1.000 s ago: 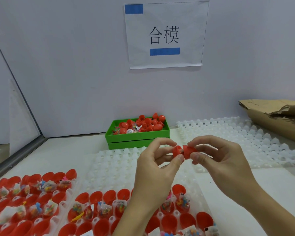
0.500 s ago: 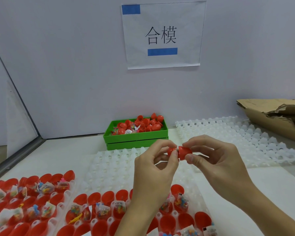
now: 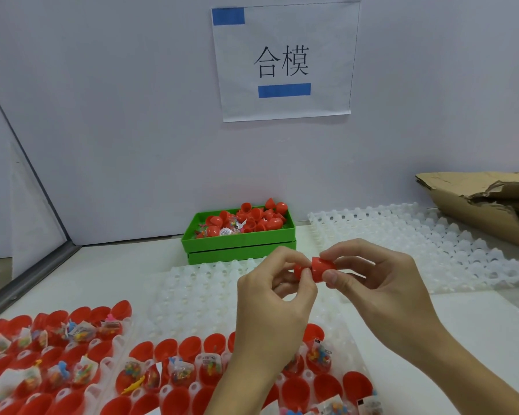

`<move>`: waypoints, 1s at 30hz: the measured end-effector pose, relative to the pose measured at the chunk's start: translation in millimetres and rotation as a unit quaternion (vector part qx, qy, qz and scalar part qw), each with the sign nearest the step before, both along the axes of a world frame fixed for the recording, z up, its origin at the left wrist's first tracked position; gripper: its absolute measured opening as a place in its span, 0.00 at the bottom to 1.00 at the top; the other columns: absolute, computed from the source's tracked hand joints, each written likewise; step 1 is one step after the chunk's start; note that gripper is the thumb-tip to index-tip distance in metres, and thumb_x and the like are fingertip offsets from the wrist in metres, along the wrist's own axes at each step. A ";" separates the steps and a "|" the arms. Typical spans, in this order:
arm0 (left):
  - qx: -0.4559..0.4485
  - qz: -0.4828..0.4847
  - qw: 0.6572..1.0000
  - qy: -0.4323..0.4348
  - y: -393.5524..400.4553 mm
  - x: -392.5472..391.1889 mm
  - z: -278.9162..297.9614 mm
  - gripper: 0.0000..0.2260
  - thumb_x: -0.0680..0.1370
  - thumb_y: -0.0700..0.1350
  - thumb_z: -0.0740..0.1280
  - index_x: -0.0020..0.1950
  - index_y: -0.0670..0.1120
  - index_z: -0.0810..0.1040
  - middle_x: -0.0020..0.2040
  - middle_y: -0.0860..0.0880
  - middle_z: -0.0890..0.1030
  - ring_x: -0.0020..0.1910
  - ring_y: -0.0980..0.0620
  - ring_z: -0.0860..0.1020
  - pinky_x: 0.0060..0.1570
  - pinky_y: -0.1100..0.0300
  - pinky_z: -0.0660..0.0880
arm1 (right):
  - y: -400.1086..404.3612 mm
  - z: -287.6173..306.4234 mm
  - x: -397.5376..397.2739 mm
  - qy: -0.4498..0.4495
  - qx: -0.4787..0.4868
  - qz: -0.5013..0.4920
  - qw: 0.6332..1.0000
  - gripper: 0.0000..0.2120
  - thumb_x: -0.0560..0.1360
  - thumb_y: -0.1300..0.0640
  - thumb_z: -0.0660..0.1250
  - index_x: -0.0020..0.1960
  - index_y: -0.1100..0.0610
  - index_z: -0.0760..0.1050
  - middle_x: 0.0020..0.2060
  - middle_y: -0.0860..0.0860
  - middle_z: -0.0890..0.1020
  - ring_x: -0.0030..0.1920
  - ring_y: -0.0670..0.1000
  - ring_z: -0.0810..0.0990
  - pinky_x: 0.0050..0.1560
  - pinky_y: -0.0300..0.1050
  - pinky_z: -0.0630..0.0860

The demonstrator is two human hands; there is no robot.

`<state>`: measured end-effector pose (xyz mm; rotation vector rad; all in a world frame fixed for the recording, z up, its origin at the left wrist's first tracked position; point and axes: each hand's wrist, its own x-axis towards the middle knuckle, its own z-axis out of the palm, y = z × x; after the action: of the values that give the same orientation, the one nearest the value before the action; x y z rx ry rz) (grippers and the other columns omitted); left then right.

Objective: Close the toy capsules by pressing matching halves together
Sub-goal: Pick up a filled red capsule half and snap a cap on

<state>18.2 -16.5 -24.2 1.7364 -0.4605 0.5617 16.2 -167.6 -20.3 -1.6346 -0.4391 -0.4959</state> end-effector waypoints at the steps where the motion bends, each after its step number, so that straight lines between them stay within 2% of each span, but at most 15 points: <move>1: -0.007 0.006 1.000 0.004 -0.5 0.0 0.5 0.11 0.77 0.36 0.70 0.43 0.53 0.80 0.38 0.56 0.84 0.41 0.56 0.84 0.41 0.69 0.79 | 0.5 -0.3 -0.1 0.000 -0.003 0.001 1.000 0.11 0.70 0.69 0.74 0.47 0.56 0.83 0.43 0.49 0.85 0.45 0.52 0.85 0.44 0.41 0.82; 4: -0.013 0.027 1.000 -0.003 -1.1 -0.7 1.1 0.10 0.77 0.38 0.70 0.43 0.54 0.81 0.37 0.57 0.84 0.39 0.58 0.84 0.39 0.70 0.78 | 1.4 -0.9 -0.2 -0.002 -0.001 0.004 1.000 0.10 0.70 0.68 0.74 0.47 0.55 0.82 0.43 0.49 0.85 0.46 0.52 0.85 0.44 0.40 0.81; 8: 0.030 0.050 0.998 -0.030 -1.1 -1.4 0.5 0.10 0.78 0.40 0.70 0.43 0.57 0.81 0.41 0.59 0.84 0.42 0.60 0.84 0.41 0.68 0.80 | 2.3 -1.9 -0.7 -0.010 0.007 0.002 1.000 0.10 0.70 0.68 0.73 0.47 0.55 0.82 0.43 0.49 0.85 0.46 0.53 0.85 0.44 0.41 0.82; 11: 0.043 0.043 0.997 -0.041 -0.7 -0.4 -2.2 0.08 0.77 0.39 0.70 0.47 0.52 0.83 0.49 0.56 0.84 0.45 0.61 0.83 0.42 0.69 0.80 | 2.5 -2.4 0.5 -0.018 0.019 -0.009 1.000 0.10 0.70 0.68 0.73 0.47 0.56 0.82 0.43 0.51 0.85 0.46 0.54 0.85 0.44 0.43 0.82; 14: 0.058 0.037 0.996 -0.049 -0.8 -0.5 -3.3 0.07 0.77 0.39 0.70 0.51 0.50 0.84 0.52 0.56 0.84 0.49 0.64 0.82 0.43 0.72 0.78 | 2.8 -2.2 0.9 -0.021 0.022 -0.019 0.999 0.08 0.70 0.63 0.73 0.48 0.56 0.82 0.43 0.50 0.85 0.46 0.54 0.85 0.43 0.41 0.82; 17: 0.060 0.023 0.997 -0.046 -1.7 -2.0 -2.2 0.07 0.78 0.43 0.69 0.53 0.51 0.84 0.50 0.57 0.84 0.49 0.64 0.81 0.44 0.73 0.77 | 3.0 -1.4 0.1 -0.021 0.019 -0.032 0.999 0.09 0.68 0.58 0.71 0.48 0.54 0.82 0.43 0.48 0.86 0.46 0.53 0.85 0.42 0.39 0.82; 22: 0.031 0.027 0.999 -0.017 -2.9 -1.4 -0.6 0.07 0.78 0.41 0.70 0.47 0.54 0.81 0.42 0.59 0.84 0.46 0.62 0.82 0.42 0.71 0.78 | 3.5 -1.3 0.2 -0.017 0.014 -0.023 0.999 0.10 0.68 0.57 0.71 0.48 0.55 0.83 0.43 0.48 0.85 0.45 0.54 0.85 0.43 0.42 0.82; 27: -0.020 0.011 0.999 0.033 -0.6 0.6 1.2 0.05 0.78 0.42 0.70 0.47 0.53 0.83 0.42 0.57 0.85 0.45 0.57 0.84 0.45 0.59 0.82 | 4.4 -1.1 0.1 -0.016 0.015 -0.020 1.000 0.10 0.67 0.56 0.71 0.48 0.54 0.83 0.43 0.47 0.85 0.45 0.53 0.85 0.42 0.40 0.82; 30: -0.021 0.021 0.999 0.026 -0.9 -0.6 1.7 0.05 0.77 0.43 0.71 0.46 0.54 0.81 0.40 0.57 0.85 0.42 0.58 0.84 0.42 0.63 0.82 | 5.1 -1.9 -0.2 -0.016 0.015 -0.017 1.000 0.10 0.67 0.56 0.71 0.48 0.53 0.83 0.43 0.46 0.85 0.46 0.52 0.85 0.42 0.39 0.82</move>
<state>17.6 -17.3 -22.5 1.7203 -0.3740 0.5511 16.0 -162.5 -22.2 -1.6094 -0.4276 -0.5520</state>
